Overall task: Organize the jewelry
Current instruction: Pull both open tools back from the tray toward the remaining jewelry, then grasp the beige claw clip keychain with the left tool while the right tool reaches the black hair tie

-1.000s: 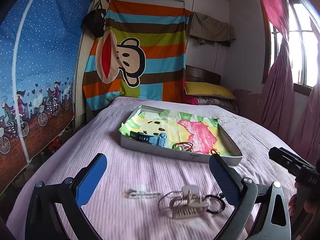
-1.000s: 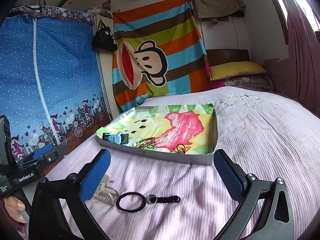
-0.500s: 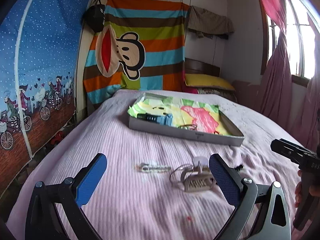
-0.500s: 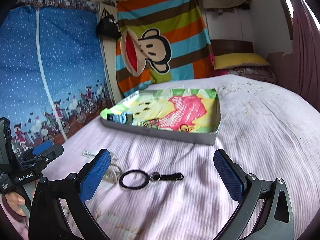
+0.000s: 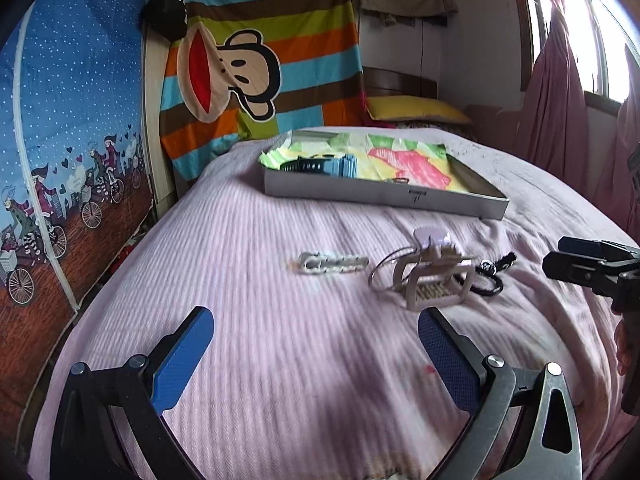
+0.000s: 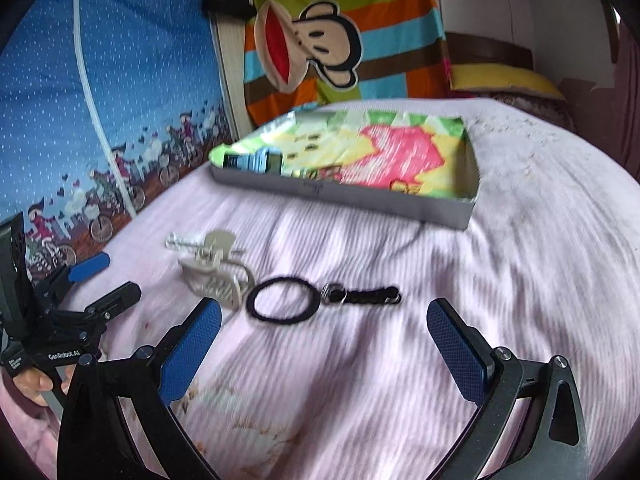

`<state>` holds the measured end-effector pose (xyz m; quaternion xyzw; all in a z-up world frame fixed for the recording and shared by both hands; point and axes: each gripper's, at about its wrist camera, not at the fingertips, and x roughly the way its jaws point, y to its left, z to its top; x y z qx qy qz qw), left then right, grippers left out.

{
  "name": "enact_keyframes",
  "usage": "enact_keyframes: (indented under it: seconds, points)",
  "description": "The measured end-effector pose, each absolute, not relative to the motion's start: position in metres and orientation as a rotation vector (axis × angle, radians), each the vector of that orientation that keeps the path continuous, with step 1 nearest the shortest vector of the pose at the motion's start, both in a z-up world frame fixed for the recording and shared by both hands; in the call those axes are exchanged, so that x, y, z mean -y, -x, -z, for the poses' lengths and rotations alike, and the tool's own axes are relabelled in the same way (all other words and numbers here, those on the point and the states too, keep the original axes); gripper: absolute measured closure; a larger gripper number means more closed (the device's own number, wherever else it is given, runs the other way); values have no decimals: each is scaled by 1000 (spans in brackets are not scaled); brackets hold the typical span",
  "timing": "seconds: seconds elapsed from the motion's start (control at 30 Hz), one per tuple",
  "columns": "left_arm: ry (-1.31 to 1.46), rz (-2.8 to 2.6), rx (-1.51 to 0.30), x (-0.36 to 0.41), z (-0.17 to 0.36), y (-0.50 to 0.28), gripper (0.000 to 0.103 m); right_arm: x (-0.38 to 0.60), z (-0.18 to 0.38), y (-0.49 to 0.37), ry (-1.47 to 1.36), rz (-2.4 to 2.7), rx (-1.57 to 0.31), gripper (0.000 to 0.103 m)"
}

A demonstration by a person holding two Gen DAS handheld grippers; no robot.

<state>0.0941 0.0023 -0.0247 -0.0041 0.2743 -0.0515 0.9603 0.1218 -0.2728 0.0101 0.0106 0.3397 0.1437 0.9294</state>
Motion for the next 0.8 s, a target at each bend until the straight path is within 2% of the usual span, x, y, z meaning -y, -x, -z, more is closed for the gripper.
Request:
enact_keyframes:
  seconds: [0.07,0.23,0.43,0.53,0.8]
  points:
    - [12,110,-565,-4,25,-95,0,269,-5,-123,-11,-304,-718,3]
    - [16,110,-593,-5,26,-102,0,255,4,-124,35,-339,-753,19]
    - [30,119,-623,-8,26,-116,0,247,13,-131,47,-351,-791,32]
    - [53,126,-635,-10,26,-124,0,243,18,-136,47,-351,-802,35]
    - [88,161,-659,-16,26,-161,0,236,23,-146,50,-344,-808,36]
